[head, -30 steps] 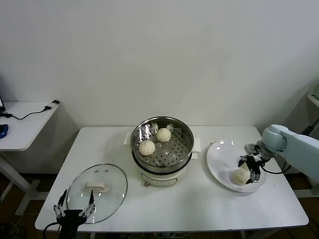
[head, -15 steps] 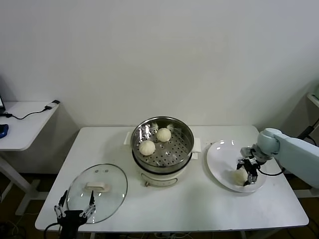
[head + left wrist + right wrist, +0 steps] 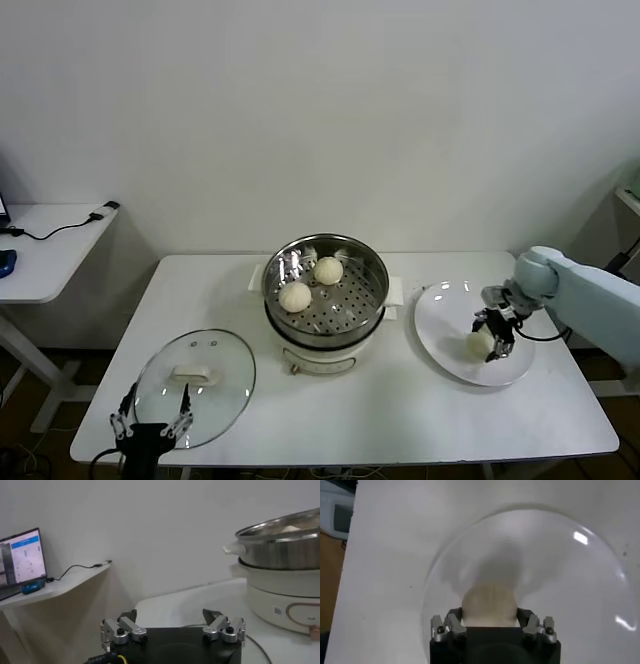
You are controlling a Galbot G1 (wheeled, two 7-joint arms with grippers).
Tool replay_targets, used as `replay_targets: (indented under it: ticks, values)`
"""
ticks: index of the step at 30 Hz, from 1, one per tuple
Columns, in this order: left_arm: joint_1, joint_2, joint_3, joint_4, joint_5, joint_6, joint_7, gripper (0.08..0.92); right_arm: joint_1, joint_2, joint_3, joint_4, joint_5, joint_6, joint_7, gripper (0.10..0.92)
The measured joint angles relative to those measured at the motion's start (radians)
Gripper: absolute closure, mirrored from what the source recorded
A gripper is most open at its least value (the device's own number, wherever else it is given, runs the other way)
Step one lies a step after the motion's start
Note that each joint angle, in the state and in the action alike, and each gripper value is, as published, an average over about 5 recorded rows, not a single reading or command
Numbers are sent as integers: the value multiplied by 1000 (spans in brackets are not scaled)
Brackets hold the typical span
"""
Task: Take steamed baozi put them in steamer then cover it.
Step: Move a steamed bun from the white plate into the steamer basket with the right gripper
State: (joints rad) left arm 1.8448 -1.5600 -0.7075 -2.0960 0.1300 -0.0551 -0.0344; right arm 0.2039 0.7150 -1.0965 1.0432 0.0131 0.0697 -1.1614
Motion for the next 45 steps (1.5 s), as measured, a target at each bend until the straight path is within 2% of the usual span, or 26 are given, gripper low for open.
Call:
replay_targets:
  ticks: [11,18,29,45]
  values:
    - [5,0,2,-12,6,6,3,177,319,161,-115,-6,-95,319,-53,321]
    - [15,1,12,-23,17,12,7,177,430,310,-136,10,-104,453,-68,321]
    - [24,6,19,-32,26,19,10,177,438,515,-160,76,-117,543,-79,321]
    - [15,11,14,-19,24,26,13,177,332,599,-222,175,-127,565,-85,312]
